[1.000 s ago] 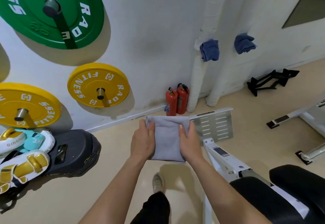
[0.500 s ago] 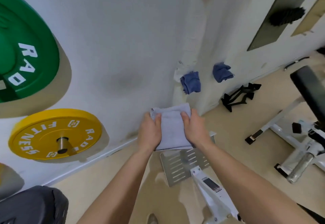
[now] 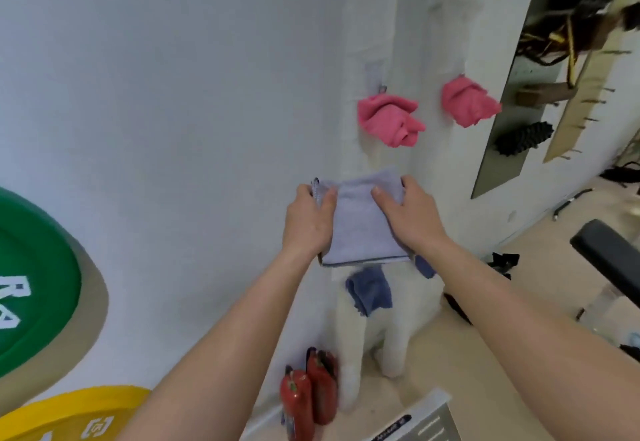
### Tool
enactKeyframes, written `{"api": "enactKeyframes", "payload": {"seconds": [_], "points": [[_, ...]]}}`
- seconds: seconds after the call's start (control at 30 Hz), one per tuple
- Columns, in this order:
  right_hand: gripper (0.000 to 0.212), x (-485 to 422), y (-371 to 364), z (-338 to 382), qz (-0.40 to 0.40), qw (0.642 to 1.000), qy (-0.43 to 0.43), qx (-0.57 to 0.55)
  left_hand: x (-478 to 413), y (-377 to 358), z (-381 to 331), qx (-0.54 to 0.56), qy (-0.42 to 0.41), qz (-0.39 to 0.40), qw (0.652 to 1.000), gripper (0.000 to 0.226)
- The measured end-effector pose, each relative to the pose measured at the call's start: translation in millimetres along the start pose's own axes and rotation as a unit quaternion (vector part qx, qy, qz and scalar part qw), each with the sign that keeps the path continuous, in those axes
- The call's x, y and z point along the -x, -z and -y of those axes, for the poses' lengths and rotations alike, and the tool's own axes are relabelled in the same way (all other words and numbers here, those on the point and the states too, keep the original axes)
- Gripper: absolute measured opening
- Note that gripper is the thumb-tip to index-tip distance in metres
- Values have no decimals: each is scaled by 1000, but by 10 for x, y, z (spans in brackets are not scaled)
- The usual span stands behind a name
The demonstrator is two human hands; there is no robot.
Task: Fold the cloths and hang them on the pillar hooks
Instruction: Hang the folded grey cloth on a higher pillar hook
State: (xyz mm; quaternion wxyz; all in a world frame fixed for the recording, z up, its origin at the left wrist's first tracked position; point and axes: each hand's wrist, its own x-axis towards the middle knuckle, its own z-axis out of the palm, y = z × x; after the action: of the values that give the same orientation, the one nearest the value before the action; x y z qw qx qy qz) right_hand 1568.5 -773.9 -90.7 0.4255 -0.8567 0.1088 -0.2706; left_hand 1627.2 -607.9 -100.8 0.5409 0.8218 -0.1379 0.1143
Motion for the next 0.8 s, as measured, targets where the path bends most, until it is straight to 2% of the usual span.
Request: {"api": "enactKeyframes", "payload": {"seconds": [0.13,0.5,0.67,0.8], "points": [[46,-710,345,214,-38,997,61,-7,-599,-92,-574,-9,-43,-32,999,31],[43,-2501,1338,939,-79,983,163,-38,-1978,-303,-2135,49,-136,-118,982,35],[42,-3198,1711,1463,-102,968,210,-93,-2546,-198,-2891,95,-148,-151,973,34],[46,-3689,1894,1844,-102,961,225,-126,-2975,-50,-3370,85,-158,-181,967,31]]}}
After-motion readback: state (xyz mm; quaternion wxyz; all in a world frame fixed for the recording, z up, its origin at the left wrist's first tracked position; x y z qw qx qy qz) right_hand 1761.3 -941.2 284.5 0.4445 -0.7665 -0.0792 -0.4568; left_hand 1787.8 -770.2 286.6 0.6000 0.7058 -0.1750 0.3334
